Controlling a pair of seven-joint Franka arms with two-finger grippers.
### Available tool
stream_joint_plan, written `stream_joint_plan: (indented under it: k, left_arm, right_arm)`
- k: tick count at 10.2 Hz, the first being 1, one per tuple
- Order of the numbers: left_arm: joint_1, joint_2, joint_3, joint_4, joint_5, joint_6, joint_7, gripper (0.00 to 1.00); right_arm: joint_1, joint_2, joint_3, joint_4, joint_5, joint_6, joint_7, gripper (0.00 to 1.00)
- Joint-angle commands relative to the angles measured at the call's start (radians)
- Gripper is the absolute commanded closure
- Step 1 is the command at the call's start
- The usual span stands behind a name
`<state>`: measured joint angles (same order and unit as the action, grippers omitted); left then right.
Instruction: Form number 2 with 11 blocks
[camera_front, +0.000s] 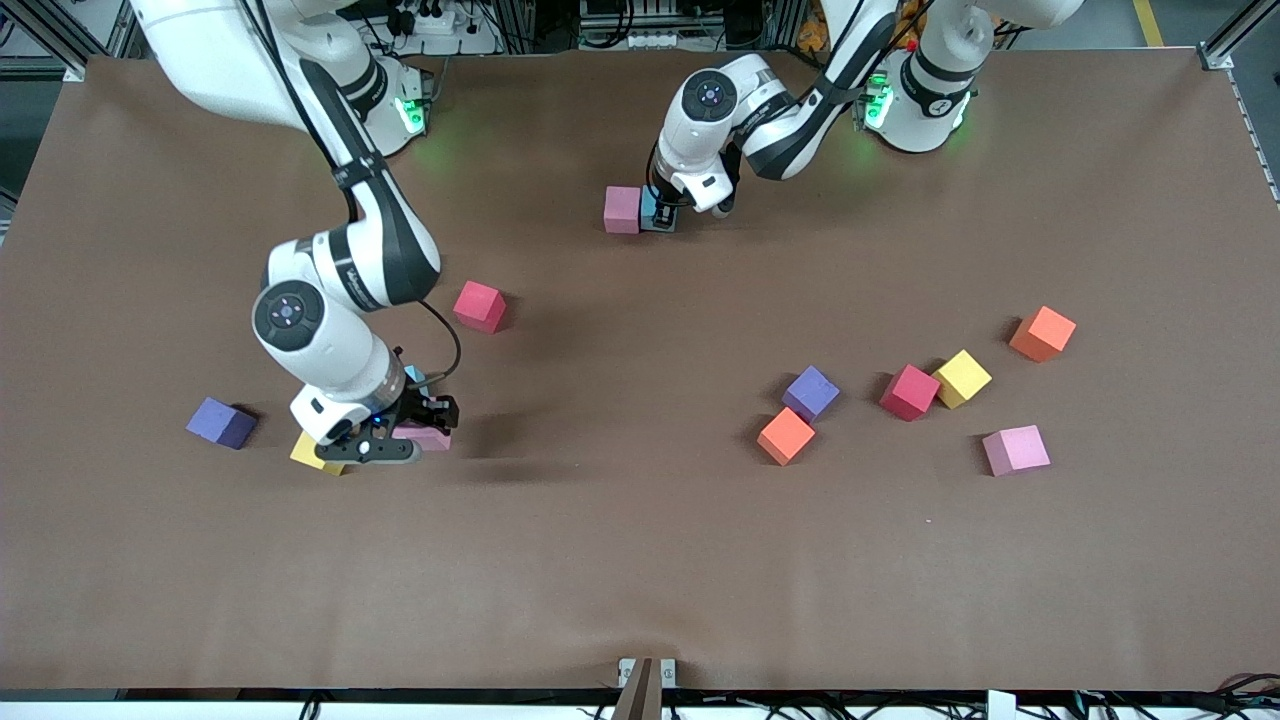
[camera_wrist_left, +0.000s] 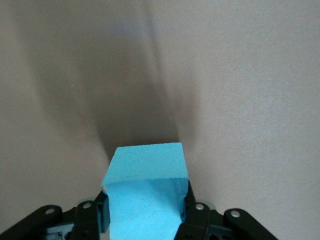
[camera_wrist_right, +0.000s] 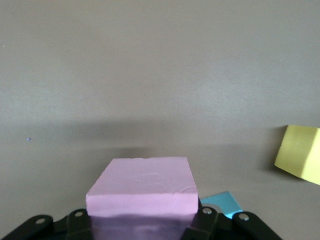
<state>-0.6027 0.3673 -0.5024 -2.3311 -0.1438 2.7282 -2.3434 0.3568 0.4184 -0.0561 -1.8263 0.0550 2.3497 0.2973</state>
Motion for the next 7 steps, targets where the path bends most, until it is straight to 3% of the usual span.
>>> stream_joint_plan:
  k: [1,6,7]
  left_arm:
    - [0.003,0.005,-0.001,0.006,0.021,0.016,-0.014,0.92]
    - [0.004,0.015,0.001,0.015,0.02,0.016,-0.016,0.91]
    - [0.004,0.019,0.002,0.018,0.02,0.016,-0.016,0.91]
  right_arm:
    - [0.028,-0.094,-0.014,-0.091,0.005,-0.004,0.101,0.48]
    - [0.079,-0.208,-0.013,-0.22,0.005,-0.01,0.191,0.47]
    - [0.086,-0.22,-0.014,-0.223,0.005,-0.062,0.183,0.47]
